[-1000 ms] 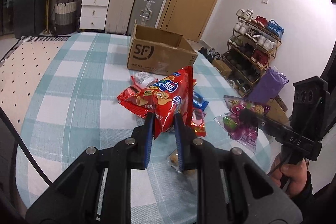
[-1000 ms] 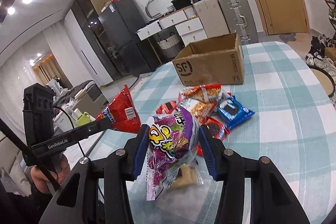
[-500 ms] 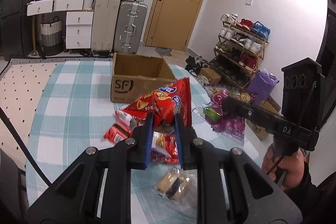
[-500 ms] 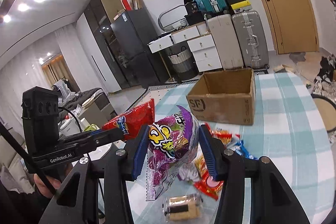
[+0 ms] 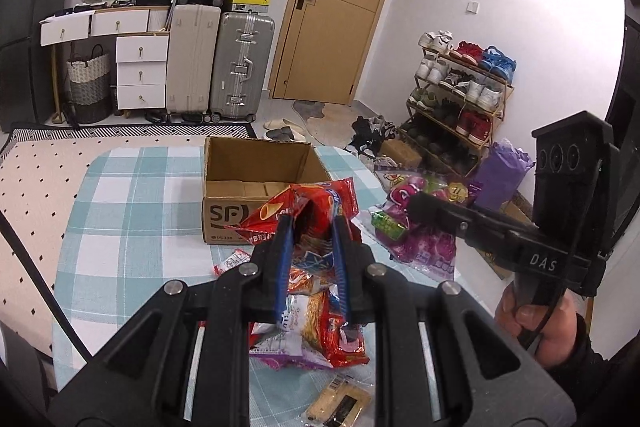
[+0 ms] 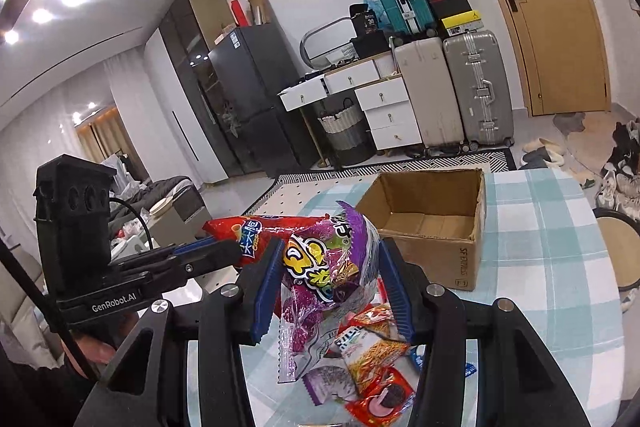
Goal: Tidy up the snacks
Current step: 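Carry the red bag with the left gripper toward the box while the right carries the purple bag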
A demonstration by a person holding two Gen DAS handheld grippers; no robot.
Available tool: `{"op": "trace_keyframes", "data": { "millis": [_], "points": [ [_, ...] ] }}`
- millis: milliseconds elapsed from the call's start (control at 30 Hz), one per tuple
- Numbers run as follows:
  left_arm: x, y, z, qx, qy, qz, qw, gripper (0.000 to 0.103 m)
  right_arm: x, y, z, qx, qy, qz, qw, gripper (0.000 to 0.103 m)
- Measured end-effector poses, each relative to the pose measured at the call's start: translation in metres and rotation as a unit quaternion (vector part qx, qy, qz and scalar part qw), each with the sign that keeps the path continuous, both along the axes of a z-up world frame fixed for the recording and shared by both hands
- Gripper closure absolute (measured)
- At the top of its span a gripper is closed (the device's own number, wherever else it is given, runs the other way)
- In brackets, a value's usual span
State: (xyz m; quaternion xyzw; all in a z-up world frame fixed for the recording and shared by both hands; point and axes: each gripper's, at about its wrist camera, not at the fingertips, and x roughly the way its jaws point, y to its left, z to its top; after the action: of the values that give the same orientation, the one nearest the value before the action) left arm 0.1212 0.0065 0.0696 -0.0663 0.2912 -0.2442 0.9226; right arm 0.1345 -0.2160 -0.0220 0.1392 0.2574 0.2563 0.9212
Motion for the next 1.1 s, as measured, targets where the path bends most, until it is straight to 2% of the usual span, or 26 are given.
{"op": "trace_keyframes", "data": {
  "millis": [233,533,733,767,800,867,933,967,1033,1100],
  "points": [
    [0.024,-0.008,-0.004,0.009,-0.001,0.005,1.0000,0.087,0.023,-0.009,-0.006,-0.002,0.008,-0.007,1.000,0.055],
    [0.061,-0.019,0.020,0.020,-0.023,0.012,0.9995,0.087,0.059,-0.007,0.030,-0.022,-0.018,-0.004,1.000,0.055],
    [0.106,-0.028,0.036,0.029,-0.023,0.020,0.9991,0.087,0.100,0.000,0.047,-0.048,-0.021,-0.007,0.999,0.055],
    [0.116,-0.030,0.038,0.029,-0.020,0.020,0.9992,0.092,0.108,0.001,0.048,-0.052,-0.020,-0.008,0.998,0.055],
    [0.126,-0.032,0.038,0.033,-0.016,0.019,0.9991,0.092,0.116,0.002,0.048,-0.059,-0.019,-0.010,0.998,0.055],
    [0.145,-0.036,0.035,0.035,-0.015,0.020,0.9991,0.092,0.135,0.005,0.046,-0.064,-0.010,-0.009,0.998,0.055],
    [0.167,-0.047,0.024,0.062,-0.015,0.019,0.9978,0.095,0.156,0.008,0.037,-0.060,0.004,-0.008,0.998,0.055],
    [0.182,-0.053,0.017,0.063,-0.007,0.013,0.9979,0.102,0.165,0.011,0.031,-0.064,0.010,-0.008,0.998,0.055],
    [0.211,-0.059,0.000,0.050,0.025,0.008,0.9984,0.103,0.187,0.015,0.015,-0.075,0.022,-0.016,0.997,0.055],
    [0.235,-0.069,-0.016,0.064,0.034,0.006,0.9974,0.103,0.210,0.013,-0.004,-0.067,0.046,-0.026,0.996,0.055]
  ]
}}
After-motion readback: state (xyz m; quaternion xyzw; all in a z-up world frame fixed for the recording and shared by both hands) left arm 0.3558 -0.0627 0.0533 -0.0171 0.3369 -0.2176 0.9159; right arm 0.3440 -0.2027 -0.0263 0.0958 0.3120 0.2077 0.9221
